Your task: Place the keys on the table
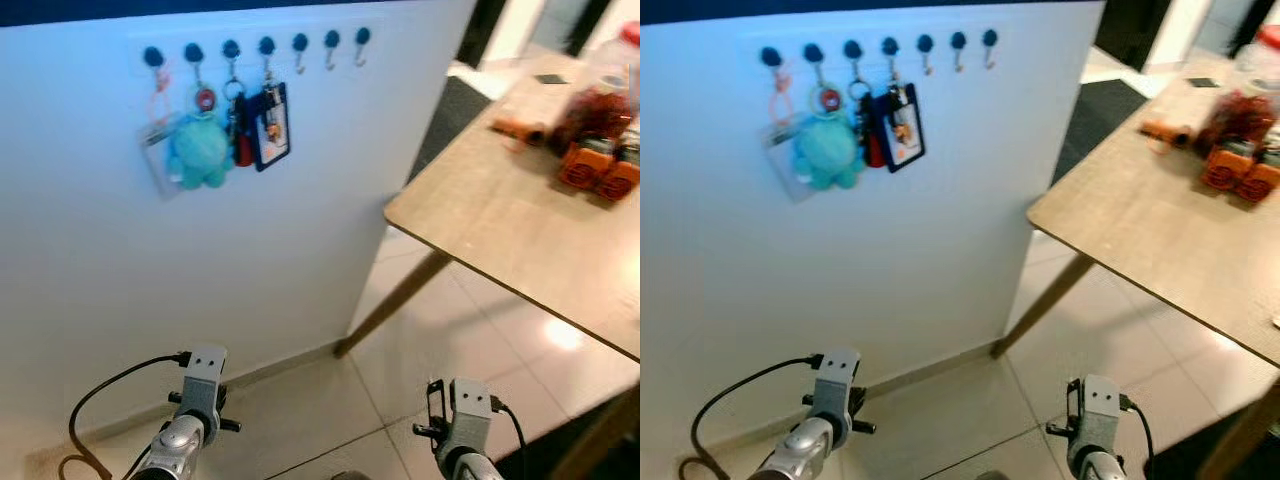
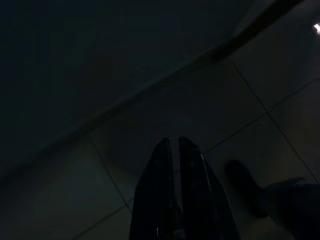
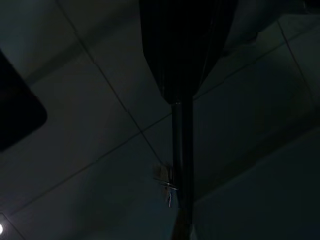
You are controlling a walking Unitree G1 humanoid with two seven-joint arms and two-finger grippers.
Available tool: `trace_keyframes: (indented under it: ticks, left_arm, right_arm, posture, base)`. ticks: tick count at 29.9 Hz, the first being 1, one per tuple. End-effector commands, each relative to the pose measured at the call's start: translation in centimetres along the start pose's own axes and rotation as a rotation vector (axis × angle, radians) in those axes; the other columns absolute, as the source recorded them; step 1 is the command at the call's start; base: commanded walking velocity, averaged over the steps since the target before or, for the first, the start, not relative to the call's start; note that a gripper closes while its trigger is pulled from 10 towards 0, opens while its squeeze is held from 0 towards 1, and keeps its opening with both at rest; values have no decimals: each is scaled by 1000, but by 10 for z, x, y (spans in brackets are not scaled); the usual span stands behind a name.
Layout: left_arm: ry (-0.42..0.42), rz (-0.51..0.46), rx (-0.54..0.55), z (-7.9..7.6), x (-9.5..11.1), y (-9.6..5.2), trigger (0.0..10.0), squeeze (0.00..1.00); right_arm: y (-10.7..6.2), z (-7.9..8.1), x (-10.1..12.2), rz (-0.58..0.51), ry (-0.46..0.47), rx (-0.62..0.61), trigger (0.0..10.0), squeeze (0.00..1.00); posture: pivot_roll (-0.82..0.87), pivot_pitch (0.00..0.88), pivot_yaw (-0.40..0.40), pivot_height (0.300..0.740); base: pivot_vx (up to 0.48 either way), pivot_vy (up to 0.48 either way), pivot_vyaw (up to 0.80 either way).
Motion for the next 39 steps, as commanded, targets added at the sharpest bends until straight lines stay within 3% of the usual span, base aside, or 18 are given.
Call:
trace_keyframes:
  ticks: [1, 32, 39]
  left_arm:
    - [-1, -8, -4, -3, 1, 0, 10000, 0]
    - [-32, -65, 55, 6, 7, -1, 10000, 0]
    - [-37, -83, 63, 8, 10, -1, 10000, 0]
  right_arm:
    - [-1, -2, -3, 9, -15, -2, 10000, 0]
    - [6, 12, 6, 27, -95, 70, 10000, 0]
    - [3, 7, -3, 55, -12, 41, 10000, 0]
  posture:
    - [38, 42, -3, 740]
    - [69, 44, -40, 740]
    - [73, 48, -32, 740]
  base:
    - [0, 0, -800]
    - [0, 0, -800]
    - [0, 0, -114]
Point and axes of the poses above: a point about 5 cm out from each wrist's last joint towards the gripper, its own y axis pointing out of the wrist towards the gripper, its own x axis along the axis of the wrist's last joint, z = x × y, the point moved 2 cm from there along y, pointing out of the wrist towards the gripper, and after that the axes turned 5 degrees about y, right-handed, at the moved point
